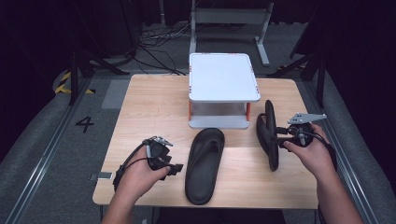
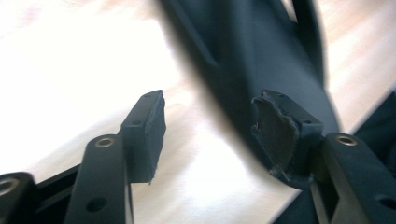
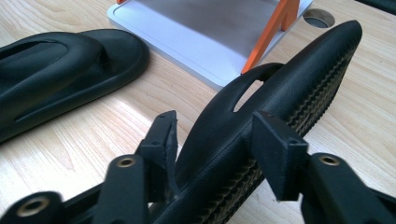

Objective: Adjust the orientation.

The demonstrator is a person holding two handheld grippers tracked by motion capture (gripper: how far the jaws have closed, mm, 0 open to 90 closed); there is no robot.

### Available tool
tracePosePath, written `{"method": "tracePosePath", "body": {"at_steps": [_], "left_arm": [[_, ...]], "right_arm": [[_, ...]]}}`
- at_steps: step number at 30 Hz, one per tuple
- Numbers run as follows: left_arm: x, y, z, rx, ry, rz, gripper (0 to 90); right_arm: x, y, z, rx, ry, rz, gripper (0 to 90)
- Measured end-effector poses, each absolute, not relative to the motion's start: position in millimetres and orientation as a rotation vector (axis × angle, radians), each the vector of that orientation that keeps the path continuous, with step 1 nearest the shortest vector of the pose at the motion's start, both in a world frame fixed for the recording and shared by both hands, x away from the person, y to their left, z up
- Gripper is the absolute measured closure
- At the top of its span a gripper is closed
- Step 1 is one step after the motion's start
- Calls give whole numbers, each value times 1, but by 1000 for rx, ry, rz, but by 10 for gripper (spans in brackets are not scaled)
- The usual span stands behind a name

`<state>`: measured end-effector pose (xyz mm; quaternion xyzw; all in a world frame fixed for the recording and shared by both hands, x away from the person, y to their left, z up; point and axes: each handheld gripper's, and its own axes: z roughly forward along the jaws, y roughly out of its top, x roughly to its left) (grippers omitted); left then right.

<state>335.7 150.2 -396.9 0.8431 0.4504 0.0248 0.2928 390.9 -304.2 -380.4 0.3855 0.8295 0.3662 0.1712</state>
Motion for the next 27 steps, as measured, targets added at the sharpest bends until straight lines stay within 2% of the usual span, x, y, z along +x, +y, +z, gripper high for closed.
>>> {"method": "tracePosePath", "body": {"at_steps": [5,10,27], "left_arm": [[341,163,-397,2221,1228,130,400],[343,167,-400,2215,1245,132,395],[367,149,-402,2245,1182,135,378]], "right_arm": [[392,-301,-383,1064,2360,1029,618],[391,-304,-382,1075,2353,1009,657],[372,-355,-385,1272,2241,972,729]]}}
